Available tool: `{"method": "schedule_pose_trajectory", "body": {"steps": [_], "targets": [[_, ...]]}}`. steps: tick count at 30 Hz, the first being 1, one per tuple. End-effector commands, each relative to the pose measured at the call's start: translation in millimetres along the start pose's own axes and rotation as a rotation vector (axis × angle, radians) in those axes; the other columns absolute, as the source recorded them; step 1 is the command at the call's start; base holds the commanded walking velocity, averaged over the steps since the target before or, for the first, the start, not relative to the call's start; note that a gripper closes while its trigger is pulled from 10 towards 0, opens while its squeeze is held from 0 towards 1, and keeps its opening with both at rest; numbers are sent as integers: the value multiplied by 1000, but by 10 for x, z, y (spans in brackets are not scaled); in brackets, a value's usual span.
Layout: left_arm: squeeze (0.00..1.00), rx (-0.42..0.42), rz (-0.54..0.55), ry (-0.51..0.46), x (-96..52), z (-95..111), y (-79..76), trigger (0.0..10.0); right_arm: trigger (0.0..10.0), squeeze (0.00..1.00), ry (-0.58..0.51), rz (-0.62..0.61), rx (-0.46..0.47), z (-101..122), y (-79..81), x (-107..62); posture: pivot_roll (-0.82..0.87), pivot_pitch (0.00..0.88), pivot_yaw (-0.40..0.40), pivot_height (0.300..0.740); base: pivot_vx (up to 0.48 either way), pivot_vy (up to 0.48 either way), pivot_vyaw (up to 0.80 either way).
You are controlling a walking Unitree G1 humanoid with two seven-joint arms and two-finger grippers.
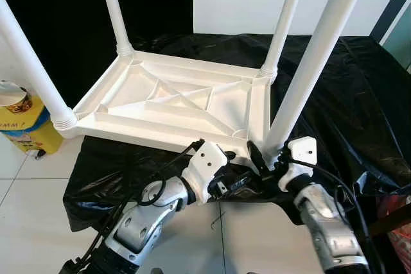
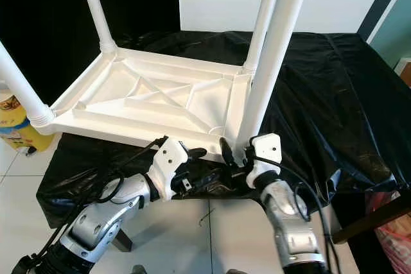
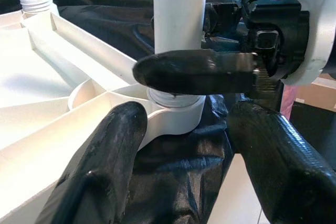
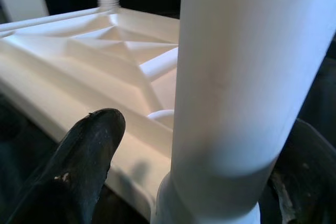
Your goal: Building children table
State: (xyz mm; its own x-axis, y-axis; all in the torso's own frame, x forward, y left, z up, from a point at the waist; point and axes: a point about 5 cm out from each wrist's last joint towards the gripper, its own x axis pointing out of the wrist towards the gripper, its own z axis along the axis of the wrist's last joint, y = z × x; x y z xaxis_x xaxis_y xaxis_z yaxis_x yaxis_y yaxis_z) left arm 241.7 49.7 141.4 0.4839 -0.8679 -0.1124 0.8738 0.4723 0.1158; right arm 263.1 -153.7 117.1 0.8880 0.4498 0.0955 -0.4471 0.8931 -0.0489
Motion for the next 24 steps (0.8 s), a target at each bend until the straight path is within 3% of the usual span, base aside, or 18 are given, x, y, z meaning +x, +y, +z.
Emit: {"method": "schedule_pose_trajectory", "body": {"steps": [1,5,14,15,18,19,20,24], "targets": [[0,11,-63,5,7,5,-34,10000,10000,0,15,57,-1,-6,-80,4,-32,11,-31,740,0,0,0],[0,15,-65,4,11,15,-17,10000,10000,0,46,144,-40,12,-177,83,-28,9,-27,740,0,0,0],[0,23,-60,2,20,33,-9,10000,10000,0,85,251,-77,-10,-204,230,-9,11,-32,740,0,0,0],[0,24,-60,1,22,36,-11,10000,8706,0,91,260,-83,-22,-203,240,-9,11,-32,740,0,0,0],[0,25,-58,1,24,39,-10,10000,8000,0,104,265,-92,-52,-207,239,-3,11,-35,740,0,0,0],[0,27,-52,2,25,40,-3,10000,4431,0,115,273,-96,-81,-216,236,0,14,-38,740,0,0,0],[0,28,-46,3,24,41,7,10000,0,0,122,279,-98,-103,-232,233,2,15,-37,740,0,0,0],[0,30,-38,3,14,45,21,10000,0,0,129,281,-99,-127,-263,226,3,18,-35,740,0,0,0]]}}
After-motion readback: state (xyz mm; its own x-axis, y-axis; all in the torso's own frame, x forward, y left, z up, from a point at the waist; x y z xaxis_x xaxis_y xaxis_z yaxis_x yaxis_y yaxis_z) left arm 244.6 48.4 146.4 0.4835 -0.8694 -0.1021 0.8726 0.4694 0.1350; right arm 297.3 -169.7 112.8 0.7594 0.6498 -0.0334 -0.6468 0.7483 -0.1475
